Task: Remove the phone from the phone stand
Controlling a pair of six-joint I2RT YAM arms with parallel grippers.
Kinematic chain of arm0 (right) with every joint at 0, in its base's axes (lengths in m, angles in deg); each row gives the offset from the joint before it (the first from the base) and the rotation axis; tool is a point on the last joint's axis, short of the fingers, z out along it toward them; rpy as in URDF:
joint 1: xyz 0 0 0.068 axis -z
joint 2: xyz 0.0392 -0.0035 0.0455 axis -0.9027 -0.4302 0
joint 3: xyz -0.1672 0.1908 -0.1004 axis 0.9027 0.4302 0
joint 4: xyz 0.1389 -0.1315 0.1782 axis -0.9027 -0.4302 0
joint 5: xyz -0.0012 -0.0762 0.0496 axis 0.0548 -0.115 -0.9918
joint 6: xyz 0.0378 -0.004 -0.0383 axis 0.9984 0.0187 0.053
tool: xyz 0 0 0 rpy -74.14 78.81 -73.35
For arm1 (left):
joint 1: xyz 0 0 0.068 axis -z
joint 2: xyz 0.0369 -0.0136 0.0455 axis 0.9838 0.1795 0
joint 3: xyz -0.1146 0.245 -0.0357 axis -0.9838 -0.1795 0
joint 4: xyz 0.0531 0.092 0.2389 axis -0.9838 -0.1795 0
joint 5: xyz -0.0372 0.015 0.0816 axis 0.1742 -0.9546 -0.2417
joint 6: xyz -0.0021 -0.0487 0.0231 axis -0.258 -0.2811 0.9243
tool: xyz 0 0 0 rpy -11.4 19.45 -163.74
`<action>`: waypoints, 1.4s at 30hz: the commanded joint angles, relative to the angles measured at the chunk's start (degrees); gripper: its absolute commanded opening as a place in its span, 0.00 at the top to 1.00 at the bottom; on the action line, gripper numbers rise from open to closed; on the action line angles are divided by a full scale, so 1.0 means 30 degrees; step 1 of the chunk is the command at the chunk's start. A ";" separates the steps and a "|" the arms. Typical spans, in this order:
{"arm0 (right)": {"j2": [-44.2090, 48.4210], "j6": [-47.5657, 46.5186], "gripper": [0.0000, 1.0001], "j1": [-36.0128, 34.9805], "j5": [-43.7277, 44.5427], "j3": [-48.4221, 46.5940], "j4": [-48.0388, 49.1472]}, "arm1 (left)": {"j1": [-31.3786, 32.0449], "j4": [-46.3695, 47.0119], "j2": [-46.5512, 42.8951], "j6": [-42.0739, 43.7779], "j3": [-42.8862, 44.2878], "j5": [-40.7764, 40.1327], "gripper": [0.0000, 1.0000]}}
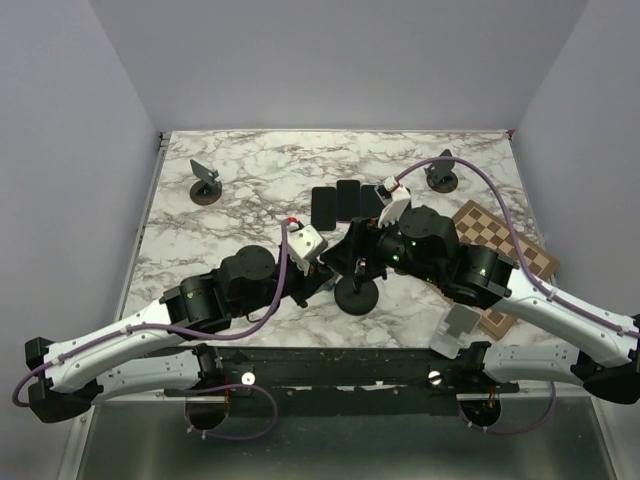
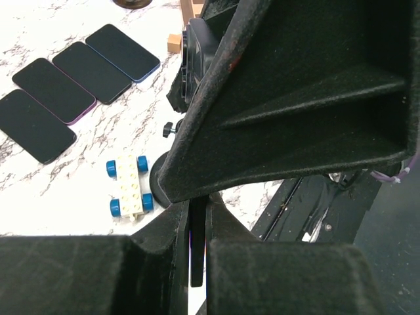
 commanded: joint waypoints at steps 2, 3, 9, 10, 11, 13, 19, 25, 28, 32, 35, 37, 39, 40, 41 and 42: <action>0.1513 0.0151 0.08 -0.0193 -0.0593 0.0104 0.1723 | -0.0261 0.1469 -0.1610 -0.2506 -0.0639 -0.0653 1.00; 0.1673 0.0183 0.01 -0.0187 -0.0371 0.0202 0.1713 | -0.0290 0.1480 -0.1773 -0.2680 -0.0857 -0.0709 1.00; 0.3181 0.0437 0.00 -0.0184 0.1215 0.0891 0.1753 | -0.0483 0.1155 -0.2698 -0.3376 -0.1577 -0.1024 1.00; 0.3455 0.0527 0.00 -0.0199 0.1661 0.1005 0.1700 | -0.0509 0.0856 -0.2834 -0.3535 -0.1552 -0.1292 1.00; 0.3818 0.0620 0.00 -0.0195 0.2107 0.1134 0.1638 | -0.0534 0.0565 -0.2960 -0.3726 -0.1480 -0.1530 1.00; 0.4604 0.0710 0.00 -0.0194 0.3138 0.1495 0.1372 | -0.0761 -0.0707 -0.3081 -0.4283 -0.1093 -0.2481 1.00; 0.6802 0.0872 0.00 -0.0194 0.4757 0.2586 0.0991 | -0.5438 -0.6432 -0.2395 -0.5110 0.0964 -0.0908 1.00; 0.7908 0.0686 0.00 -0.0193 0.5116 0.3025 0.0660 | -1.2965 -0.8448 -0.0282 -0.2755 0.1617 0.4960 1.00; 0.8015 0.0722 0.00 -0.0217 0.4974 0.2981 0.0415 | -1.5824 -0.8060 0.1819 -0.2196 0.1966 0.7788 1.00; 0.8299 0.0963 0.00 -0.0217 0.4589 0.2963 0.0354 | -1.7732 -0.6606 0.5471 -0.2054 0.2551 0.9802 1.00; 0.8567 0.1173 0.00 -0.0197 0.4377 0.2963 0.0132 | -1.8752 -0.5533 0.8872 -0.2224 0.3656 1.1459 1.00; 0.8857 0.1351 0.00 -0.0206 0.4302 0.3018 -0.0070 | -1.8993 -0.5554 1.1363 -0.2136 0.4900 1.1706 1.00; 0.9245 0.1551 0.00 -0.0196 0.4217 0.3133 -0.0137 | -1.9169 -0.5524 1.3502 -0.2100 0.6060 1.2159 1.00; 0.9436 0.1615 0.00 -0.0194 0.4145 0.3213 -0.0124 | -1.9186 -0.5550 1.4448 -0.2038 0.6733 1.2268 1.00; 0.9628 0.1651 0.00 -0.0197 0.4130 0.3281 -0.0150 | -1.9203 -0.5565 1.5088 -0.1865 0.7303 1.2242 1.00; 0.9768 0.1757 0.00 -0.0197 0.4152 0.3339 -0.0205 | -1.9230 -0.5622 1.5798 -0.1788 0.8008 1.2118 1.00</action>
